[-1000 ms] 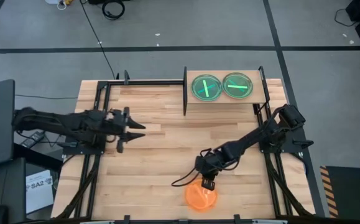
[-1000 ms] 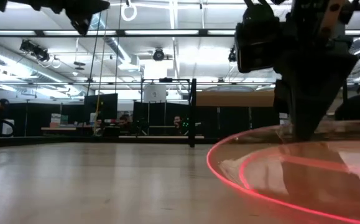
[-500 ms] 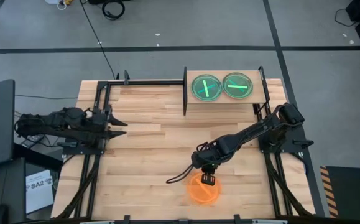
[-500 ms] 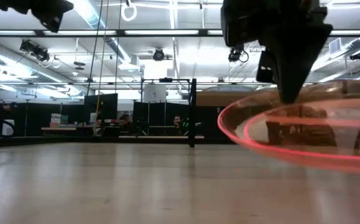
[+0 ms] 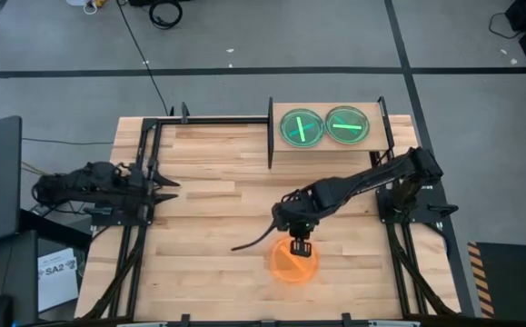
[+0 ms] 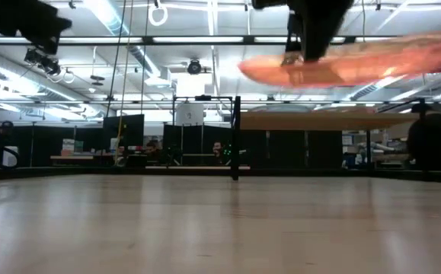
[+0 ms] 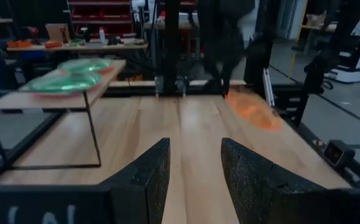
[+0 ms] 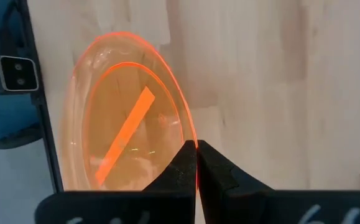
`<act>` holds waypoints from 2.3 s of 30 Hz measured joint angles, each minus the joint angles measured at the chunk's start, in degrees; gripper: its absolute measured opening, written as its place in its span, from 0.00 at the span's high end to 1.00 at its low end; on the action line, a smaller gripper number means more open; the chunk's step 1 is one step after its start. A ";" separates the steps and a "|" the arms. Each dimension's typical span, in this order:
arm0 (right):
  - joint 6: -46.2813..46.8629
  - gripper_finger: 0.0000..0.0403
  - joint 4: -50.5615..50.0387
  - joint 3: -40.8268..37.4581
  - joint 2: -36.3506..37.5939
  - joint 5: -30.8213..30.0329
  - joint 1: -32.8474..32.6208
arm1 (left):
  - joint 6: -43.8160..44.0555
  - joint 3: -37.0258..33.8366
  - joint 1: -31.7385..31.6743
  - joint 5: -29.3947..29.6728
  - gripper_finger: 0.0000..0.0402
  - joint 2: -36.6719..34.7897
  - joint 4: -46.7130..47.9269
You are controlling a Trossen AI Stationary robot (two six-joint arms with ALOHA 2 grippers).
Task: Place and stack plates onto a shelf
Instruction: Stack the orange plate on top of the green plate on the shelf
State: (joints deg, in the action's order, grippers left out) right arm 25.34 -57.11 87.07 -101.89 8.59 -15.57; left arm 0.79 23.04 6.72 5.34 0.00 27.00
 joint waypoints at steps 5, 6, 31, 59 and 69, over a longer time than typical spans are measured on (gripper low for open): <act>-2.76 0.98 -6.61 7.76 -0.01 -1.71 2.02 | -0.02 -6.97 0.00 0.00 0.62 0.62 -8.58; -3.25 0.98 -8.16 9.47 0.00 -2.17 2.43 | -0.02 -8.53 0.00 -0.01 0.62 0.33 -10.01; -18.53 0.98 -25.02 32.70 0.01 -6.24 22.59 | -0.06 -20.69 0.00 -0.02 0.62 0.27 -26.85; -28.96 0.98 -27.51 32.68 -0.01 -2.99 55.78 | -1.09 -20.69 -0.01 -0.02 0.62 0.31 -26.31; -28.76 0.98 -23.24 32.68 -0.01 0.19 60.66 | 0.42 -20.69 0.00 -0.04 0.62 0.31 -26.35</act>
State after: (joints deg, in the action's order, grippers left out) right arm -3.42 -80.35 119.74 -101.91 8.78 45.09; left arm 1.21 2.35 6.72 5.30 0.32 0.65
